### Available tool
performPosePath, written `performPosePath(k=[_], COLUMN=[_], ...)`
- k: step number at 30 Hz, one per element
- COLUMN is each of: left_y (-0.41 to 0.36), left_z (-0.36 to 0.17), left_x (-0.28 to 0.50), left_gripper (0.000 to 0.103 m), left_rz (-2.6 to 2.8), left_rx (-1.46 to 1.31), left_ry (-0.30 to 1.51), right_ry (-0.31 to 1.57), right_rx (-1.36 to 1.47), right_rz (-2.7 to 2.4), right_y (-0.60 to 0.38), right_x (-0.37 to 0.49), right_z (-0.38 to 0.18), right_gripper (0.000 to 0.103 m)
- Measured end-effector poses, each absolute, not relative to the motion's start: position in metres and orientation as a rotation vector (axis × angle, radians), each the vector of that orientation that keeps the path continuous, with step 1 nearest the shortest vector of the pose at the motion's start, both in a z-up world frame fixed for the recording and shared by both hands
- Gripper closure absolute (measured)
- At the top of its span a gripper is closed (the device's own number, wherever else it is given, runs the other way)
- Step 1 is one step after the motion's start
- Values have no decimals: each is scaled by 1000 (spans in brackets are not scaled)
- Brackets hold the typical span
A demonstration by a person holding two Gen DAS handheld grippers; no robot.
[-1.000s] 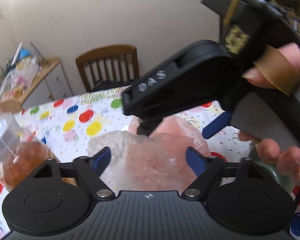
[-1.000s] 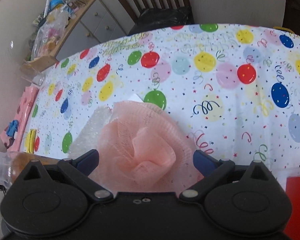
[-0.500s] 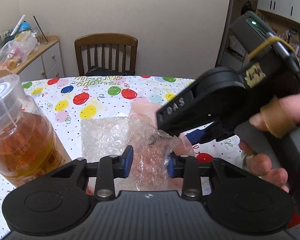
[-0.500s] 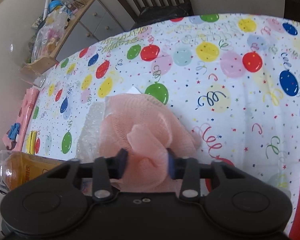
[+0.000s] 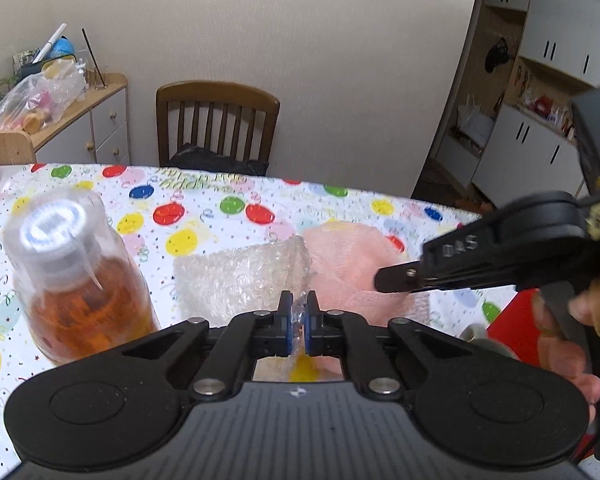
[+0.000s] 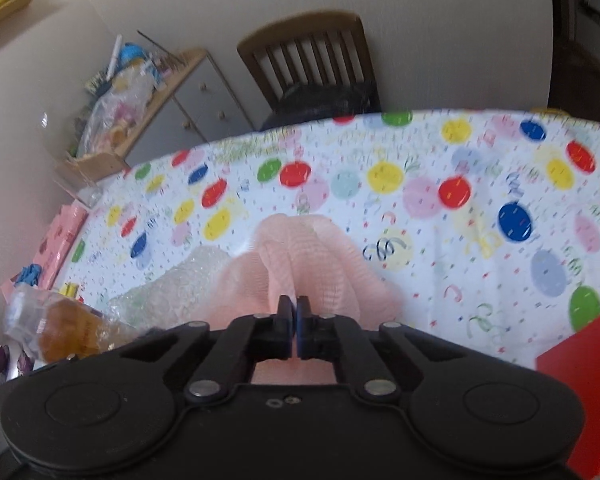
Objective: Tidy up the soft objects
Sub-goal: 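Carry the pink bath puff with the right tool over the shoebox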
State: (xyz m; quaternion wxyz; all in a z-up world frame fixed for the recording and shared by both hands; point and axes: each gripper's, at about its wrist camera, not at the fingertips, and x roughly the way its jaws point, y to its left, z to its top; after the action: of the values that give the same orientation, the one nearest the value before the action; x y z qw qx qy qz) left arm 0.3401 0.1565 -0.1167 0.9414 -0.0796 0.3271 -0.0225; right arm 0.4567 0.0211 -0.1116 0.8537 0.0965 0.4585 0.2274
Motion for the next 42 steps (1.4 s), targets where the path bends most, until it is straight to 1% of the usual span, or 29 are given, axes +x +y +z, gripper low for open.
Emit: performPosePath(k=[8, 17, 24, 31, 35, 42], left_y=[160, 151, 128, 84, 77, 84], left_z=[-80, -33, -2, 31, 24, -23], left_x=[330, 313, 295, 277, 274, 263], left_gripper=[99, 99, 99, 99, 99, 99], left_rz=[-66, -101, -138, -211, -236, -196], left_rx=[-192, -198, -182, -136, -148, -124], left_ry=[589, 523, 476, 410, 465, 603], right_ry=[822, 692, 632, 626, 646, 703], right_rx=[231, 258, 275, 303, 304, 310], right_rz=[466, 454, 399, 328, 314, 314], right_y=[-14, -75, -138, -204, -227, -237], right_x=[435, 398, 366, 339, 326, 313], right_z=[-60, -6, 15, 11, 1, -22], right_gripper=[102, 102, 102, 102, 102, 102])
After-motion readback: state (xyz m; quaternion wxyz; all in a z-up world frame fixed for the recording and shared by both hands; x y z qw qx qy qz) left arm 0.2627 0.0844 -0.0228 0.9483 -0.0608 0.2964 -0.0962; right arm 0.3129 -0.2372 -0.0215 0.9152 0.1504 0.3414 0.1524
